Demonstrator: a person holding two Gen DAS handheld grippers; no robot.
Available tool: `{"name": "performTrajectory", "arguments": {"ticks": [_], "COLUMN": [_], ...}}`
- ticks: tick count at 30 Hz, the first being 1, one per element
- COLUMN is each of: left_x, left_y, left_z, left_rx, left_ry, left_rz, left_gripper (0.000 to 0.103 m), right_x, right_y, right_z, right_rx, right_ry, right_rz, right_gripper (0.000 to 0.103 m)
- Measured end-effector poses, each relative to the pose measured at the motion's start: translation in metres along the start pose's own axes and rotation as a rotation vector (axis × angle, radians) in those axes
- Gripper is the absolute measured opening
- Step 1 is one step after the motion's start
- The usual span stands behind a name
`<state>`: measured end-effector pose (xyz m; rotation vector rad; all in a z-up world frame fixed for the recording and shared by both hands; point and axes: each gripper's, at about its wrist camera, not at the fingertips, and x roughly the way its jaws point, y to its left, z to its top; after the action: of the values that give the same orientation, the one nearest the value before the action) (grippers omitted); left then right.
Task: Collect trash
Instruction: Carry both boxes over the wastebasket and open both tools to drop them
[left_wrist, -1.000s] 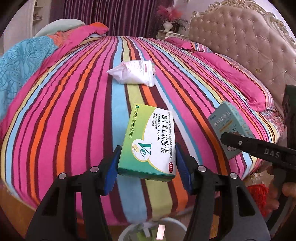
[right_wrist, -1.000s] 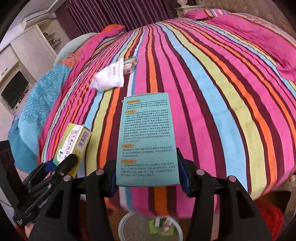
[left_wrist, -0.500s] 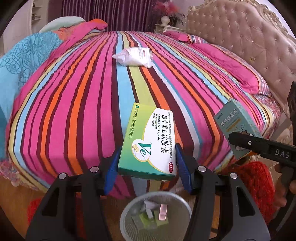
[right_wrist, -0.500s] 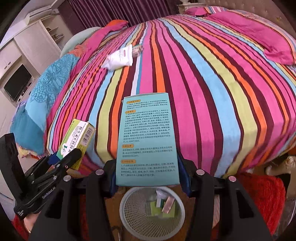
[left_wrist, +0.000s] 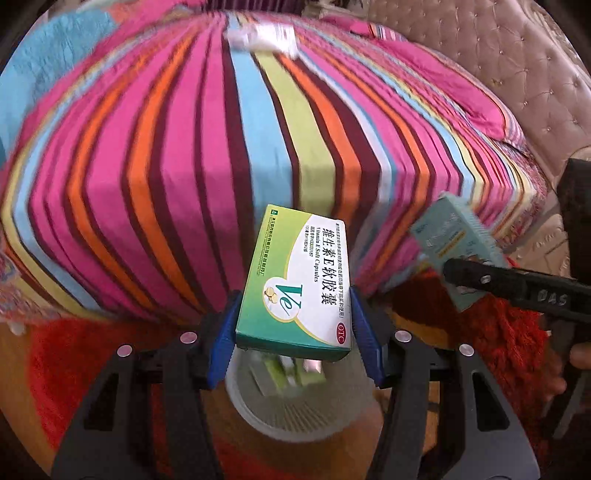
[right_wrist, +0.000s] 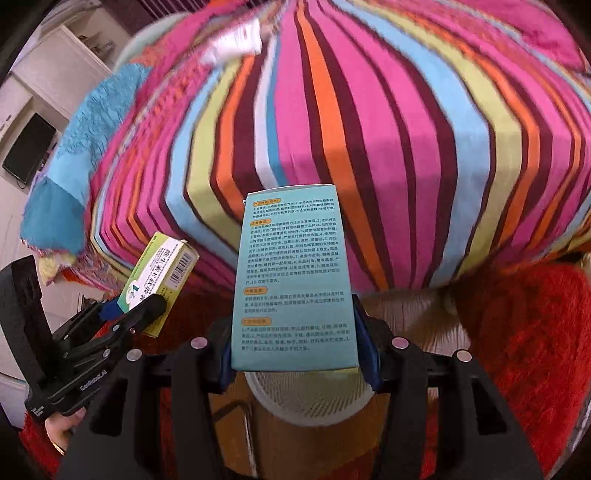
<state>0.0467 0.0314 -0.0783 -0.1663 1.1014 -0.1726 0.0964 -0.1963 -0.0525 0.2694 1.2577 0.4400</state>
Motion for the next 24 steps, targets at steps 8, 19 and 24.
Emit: {"name": "performTrajectory", "arguments": {"ticks": [8, 19, 24], "left_x": [0.035, 0.091, 0.116], "left_y": [-0.006, -0.009, -0.004], "left_z": [-0.014, -0.030, -0.036], "left_rx": [-0.001, -0.038, -0.065], "left_ry": [0.163, 0.401, 0.507], "left_rz": [-0.046, -0.062, -0.037], "left_gripper": [0.056, 0.056, 0.056], "right_x": [0.045, 0.092, 0.114], "right_y": [-0.014, -0.029, -0.030], "right_z": [-0.017, -0.030, -0.035], "right_rx": [0.078, 0.152, 0.159], "right_ry": [0.196, 0.375, 0.455], "right_rz": [0.016, -0.036, -0.059], "right_gripper": [0.050, 0.050, 0.050]}}
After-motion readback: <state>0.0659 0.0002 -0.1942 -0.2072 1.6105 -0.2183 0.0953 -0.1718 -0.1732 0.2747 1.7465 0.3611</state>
